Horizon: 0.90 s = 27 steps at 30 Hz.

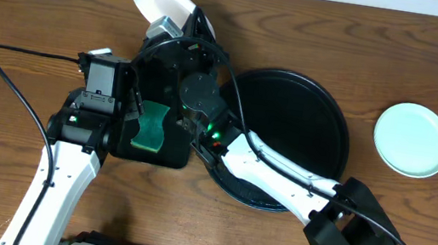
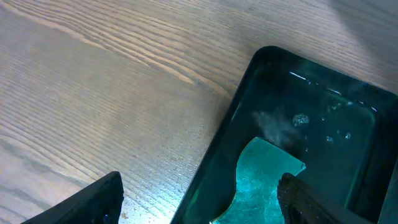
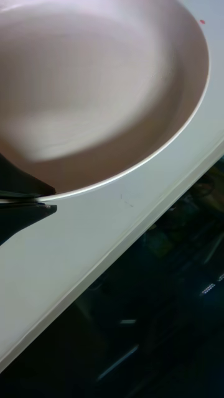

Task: Clean dirty plates on tray and stack at the side
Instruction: 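Swing the pink plate with the right gripper over the black tray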

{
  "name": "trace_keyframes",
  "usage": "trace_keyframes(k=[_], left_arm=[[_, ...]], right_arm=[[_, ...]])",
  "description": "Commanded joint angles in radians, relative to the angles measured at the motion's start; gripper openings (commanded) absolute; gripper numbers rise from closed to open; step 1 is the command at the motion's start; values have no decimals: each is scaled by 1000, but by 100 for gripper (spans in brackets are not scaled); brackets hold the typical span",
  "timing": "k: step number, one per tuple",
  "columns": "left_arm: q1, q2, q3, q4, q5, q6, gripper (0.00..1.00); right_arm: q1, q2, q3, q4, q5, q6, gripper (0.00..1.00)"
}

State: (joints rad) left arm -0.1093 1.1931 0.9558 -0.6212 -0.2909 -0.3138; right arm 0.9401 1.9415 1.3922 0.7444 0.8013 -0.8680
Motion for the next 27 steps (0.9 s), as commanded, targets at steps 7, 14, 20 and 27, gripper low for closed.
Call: trace_keyframes(k=[7,14,20,27], left_arm=[[3,-3,16,-1,-13,3,80],[3,-3,16,-1,-13,3,80],[3,-3,16,-1,-13,3,80],[3,-3,16,-1,-13,3,80]], right_arm=[[11,7,18,4,10,-1,1],[11,7,18,-1,11,0,1],[10,7,18,-59,22,82,1],[8,7,18,-213,59,281,1]])
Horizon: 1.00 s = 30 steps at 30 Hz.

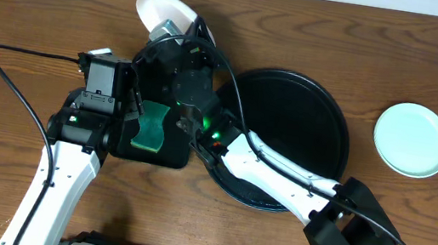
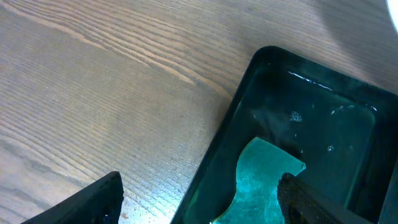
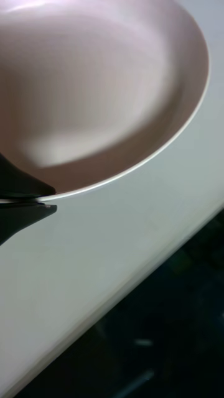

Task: Clean dirty plates on tray and stack at the side
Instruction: 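Swing the pink plate with the right gripper over the black tray, then carry the pink plate right and set it on the mint plates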

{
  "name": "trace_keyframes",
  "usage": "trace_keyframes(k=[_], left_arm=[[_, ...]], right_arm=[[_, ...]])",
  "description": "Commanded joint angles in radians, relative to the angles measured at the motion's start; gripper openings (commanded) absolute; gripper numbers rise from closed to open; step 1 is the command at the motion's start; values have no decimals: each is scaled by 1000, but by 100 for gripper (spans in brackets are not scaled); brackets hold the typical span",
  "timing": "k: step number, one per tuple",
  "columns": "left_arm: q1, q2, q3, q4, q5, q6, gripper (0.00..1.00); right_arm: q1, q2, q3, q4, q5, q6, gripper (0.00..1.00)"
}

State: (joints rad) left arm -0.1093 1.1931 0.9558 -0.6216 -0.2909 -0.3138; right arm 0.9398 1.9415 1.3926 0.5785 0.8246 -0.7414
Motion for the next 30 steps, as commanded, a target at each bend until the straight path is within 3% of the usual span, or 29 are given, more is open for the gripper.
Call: trace_keyframes(k=[1,5,11,24,30], left_arm=[[3,-3,16,0,-13,3,80],[3,-3,16,0,-13,3,80],[3,-3,16,0,-13,3,80],[3,-3,16,0,-13,3,80],[3,-3,16,0,-13,3,80]], right_arm=[[6,7,18,-71,39,188,1],[-13,7,18,-253,39,402,1],[-38,7,18,-410,39,608,1],[-40,7,18,-428,39,636,1],[-58,7,18,-559,37,864,1]])
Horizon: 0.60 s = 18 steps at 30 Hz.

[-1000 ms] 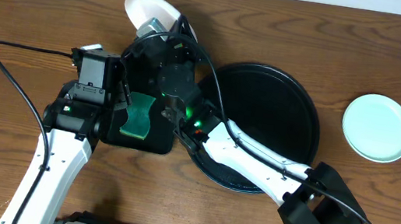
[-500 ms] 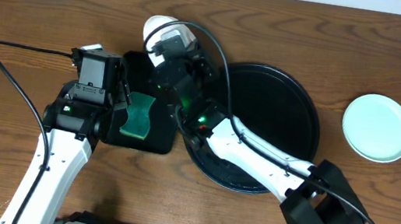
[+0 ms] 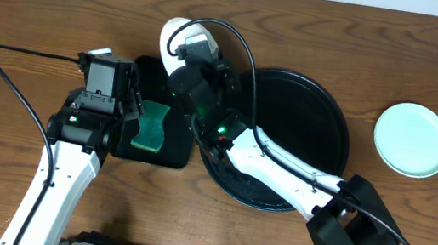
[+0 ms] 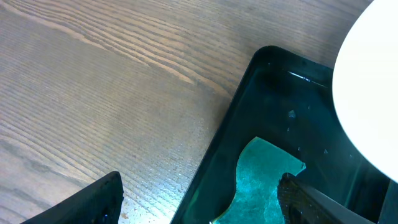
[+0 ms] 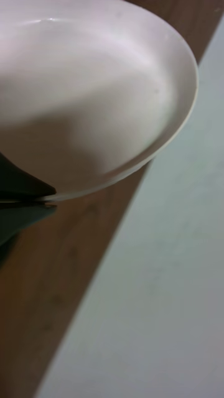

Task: Clean dirty plates on tray and stack at the side
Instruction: 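Carry the pink plate right and set it on the mint plates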

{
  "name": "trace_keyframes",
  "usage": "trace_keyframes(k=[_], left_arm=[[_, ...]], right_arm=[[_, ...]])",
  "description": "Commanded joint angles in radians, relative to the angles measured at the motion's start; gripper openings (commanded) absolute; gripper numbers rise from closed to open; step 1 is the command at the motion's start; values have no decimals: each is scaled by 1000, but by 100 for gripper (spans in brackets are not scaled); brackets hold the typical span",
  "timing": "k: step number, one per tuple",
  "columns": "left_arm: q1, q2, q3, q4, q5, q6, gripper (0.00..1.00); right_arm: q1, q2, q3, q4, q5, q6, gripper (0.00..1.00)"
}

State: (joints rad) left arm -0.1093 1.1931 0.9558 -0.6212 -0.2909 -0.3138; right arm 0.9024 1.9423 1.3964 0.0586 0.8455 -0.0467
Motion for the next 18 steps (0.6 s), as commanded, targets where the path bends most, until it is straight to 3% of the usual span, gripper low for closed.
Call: trace_keyframes(k=[1,7,13,18], left_arm=[[3,-3,16,-1,-13,3,80],[3,-3,16,-1,-13,3,80],[3,-3,16,-1,-13,3,80],[3,-3,16,-1,-13,3,80]], right_arm=[[-26,6,14,-62,12,202,1],[-64,-2,14,-191,-36,375,1],[-102,-60,14,-222,-116,423,1],[-196,-163,14,-300,-342,526,1]])
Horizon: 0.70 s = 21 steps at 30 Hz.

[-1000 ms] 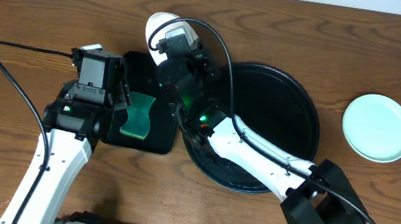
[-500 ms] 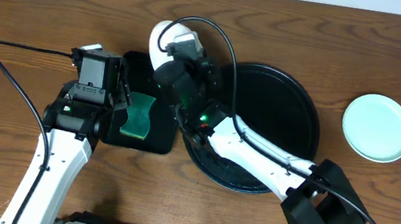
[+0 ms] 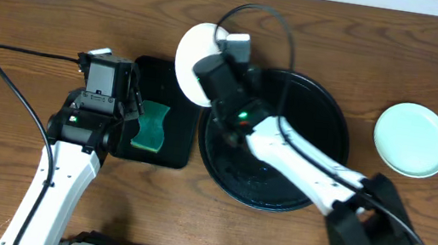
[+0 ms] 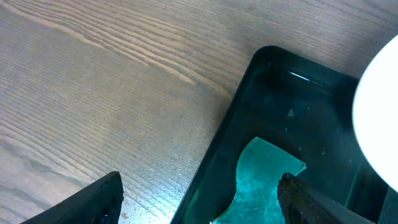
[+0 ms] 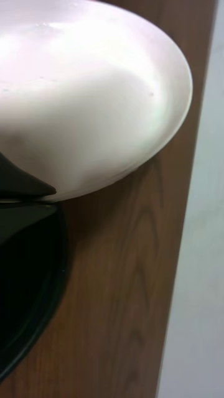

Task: Clean dirty plates on tray and stack at the side
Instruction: 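Carry the pink plate right and set it on the mint plates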

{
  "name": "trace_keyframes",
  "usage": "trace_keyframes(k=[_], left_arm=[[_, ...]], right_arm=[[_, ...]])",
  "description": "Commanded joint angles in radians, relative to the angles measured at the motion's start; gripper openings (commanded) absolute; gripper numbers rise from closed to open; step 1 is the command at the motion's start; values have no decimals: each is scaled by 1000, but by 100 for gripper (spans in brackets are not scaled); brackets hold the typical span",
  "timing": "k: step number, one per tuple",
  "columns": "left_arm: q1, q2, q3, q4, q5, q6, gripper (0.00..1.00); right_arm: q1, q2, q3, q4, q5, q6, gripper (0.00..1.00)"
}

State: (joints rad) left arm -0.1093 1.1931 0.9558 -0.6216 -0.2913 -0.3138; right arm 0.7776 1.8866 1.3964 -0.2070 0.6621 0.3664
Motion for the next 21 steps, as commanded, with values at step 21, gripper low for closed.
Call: trace_keyframes(k=[21], left_arm=[[3,-3,16,0,-13,3,80]], right_arm=[[-820,-190,-3,-774,-755,142,1]])
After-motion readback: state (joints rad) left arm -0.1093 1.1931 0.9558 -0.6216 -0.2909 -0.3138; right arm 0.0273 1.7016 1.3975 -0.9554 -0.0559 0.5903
